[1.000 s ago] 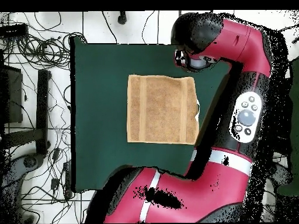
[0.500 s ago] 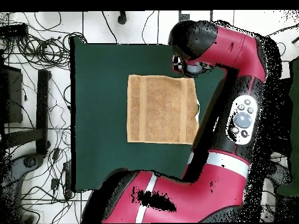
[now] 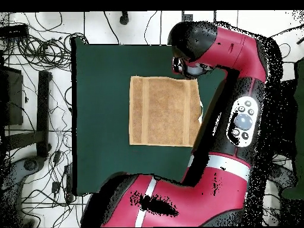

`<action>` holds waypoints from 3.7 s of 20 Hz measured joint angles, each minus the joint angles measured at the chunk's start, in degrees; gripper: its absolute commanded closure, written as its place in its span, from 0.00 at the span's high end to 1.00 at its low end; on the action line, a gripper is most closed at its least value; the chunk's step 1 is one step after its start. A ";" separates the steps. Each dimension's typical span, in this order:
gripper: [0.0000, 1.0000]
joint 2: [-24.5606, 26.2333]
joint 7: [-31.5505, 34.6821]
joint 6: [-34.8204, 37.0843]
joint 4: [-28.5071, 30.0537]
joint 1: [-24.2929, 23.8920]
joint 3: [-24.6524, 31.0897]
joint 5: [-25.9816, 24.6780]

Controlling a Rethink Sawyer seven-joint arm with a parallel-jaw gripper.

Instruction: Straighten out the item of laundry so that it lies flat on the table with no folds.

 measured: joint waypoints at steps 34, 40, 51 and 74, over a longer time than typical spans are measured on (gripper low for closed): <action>1.00 5.10 0.00 -4.11 -0.53 -0.15 0.00 0.01; 1.00 5.33 0.00 -4.14 -0.54 -0.15 0.00 0.02; 1.00 7.60 0.00 -6.33 -3.42 -0.14 0.00 0.05; 1.00 14.40 0.00 -8.79 -6.81 -0.14 0.00 0.14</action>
